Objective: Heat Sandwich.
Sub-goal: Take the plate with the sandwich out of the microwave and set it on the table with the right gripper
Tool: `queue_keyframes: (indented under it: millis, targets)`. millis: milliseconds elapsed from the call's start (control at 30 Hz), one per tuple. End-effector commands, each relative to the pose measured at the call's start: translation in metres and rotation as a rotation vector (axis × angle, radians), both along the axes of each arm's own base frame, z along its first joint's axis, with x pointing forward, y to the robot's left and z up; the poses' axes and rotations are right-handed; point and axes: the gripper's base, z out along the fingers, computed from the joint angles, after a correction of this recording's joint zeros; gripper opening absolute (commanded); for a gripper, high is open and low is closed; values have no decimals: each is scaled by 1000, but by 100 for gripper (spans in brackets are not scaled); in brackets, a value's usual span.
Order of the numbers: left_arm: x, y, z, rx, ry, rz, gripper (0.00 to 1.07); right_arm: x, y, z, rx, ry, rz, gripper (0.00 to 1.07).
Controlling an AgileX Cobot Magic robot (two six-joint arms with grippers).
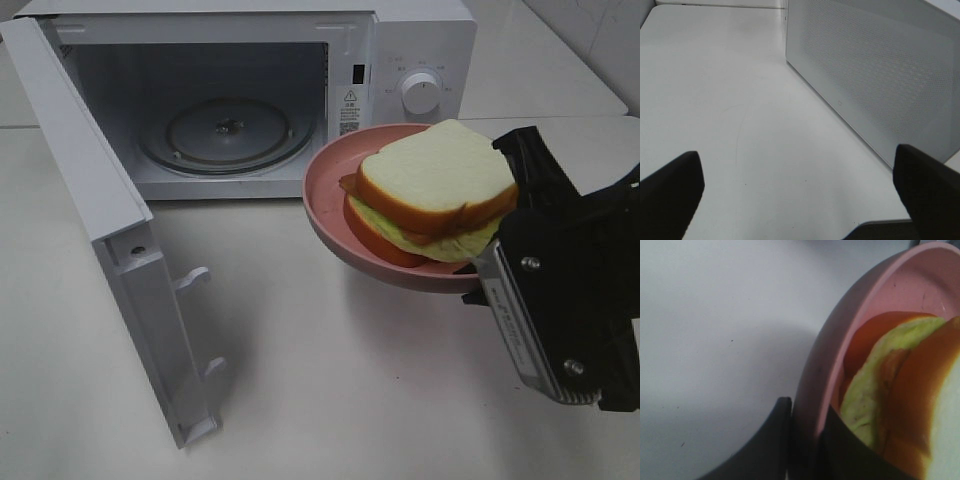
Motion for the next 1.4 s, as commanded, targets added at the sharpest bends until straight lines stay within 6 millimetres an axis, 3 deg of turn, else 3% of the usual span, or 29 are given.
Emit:
queue_keyframes:
  millis: [33,600,1400]
  targets:
    - [0,-1,0,-7,-16,-4,97,-4,-5,9,12,-29,-21,0]
    - [0,-1,0,-7,-16,-4,97,-23,-34,29,-34,-56,-195,0]
    - [0,-1,0,-7,-16,-4,97,-20,-70,30,2,-45,-888,1]
